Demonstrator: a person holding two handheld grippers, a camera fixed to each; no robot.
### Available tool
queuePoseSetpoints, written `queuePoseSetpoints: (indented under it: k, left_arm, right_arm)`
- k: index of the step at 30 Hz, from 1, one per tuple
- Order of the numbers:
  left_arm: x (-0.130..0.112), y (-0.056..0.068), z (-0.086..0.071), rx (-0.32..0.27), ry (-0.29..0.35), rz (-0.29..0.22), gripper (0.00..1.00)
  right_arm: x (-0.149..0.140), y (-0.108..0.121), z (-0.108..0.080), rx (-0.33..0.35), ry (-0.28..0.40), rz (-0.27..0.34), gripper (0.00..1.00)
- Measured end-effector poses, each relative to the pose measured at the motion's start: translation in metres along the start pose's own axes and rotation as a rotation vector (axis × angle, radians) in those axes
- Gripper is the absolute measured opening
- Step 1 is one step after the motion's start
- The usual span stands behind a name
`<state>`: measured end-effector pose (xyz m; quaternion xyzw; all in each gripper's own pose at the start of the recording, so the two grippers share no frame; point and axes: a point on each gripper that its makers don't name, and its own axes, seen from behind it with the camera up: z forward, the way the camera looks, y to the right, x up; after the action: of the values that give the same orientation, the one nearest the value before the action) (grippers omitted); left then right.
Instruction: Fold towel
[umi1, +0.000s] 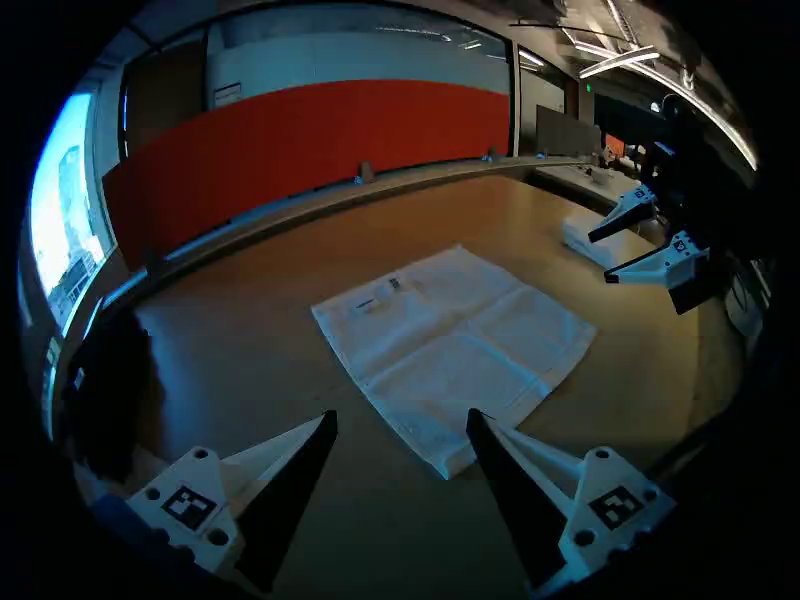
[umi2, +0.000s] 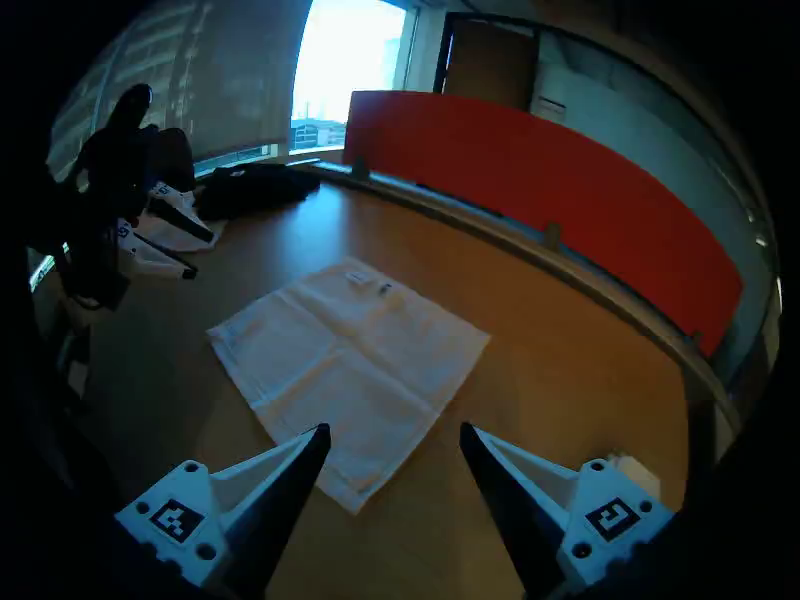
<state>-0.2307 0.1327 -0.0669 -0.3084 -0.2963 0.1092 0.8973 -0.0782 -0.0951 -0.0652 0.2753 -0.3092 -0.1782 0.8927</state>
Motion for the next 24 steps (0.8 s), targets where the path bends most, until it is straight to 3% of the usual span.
queuePoseSetpoints:
  k: [12,24]
  left_arm:
    - [-0.038,0.01,0.03,-0.047,-0.102,0.026,0.96]
    - [-0.066,0.027,0.049,-0.101,-0.188,0.026,0.96]
  right_arm:
    - [-0.04,-0.012,0.018,0.055,-0.09,0.004,1.0]
    - [-0.074,-0.024,0.024,0.12,-0.172,-0.005,0.98]
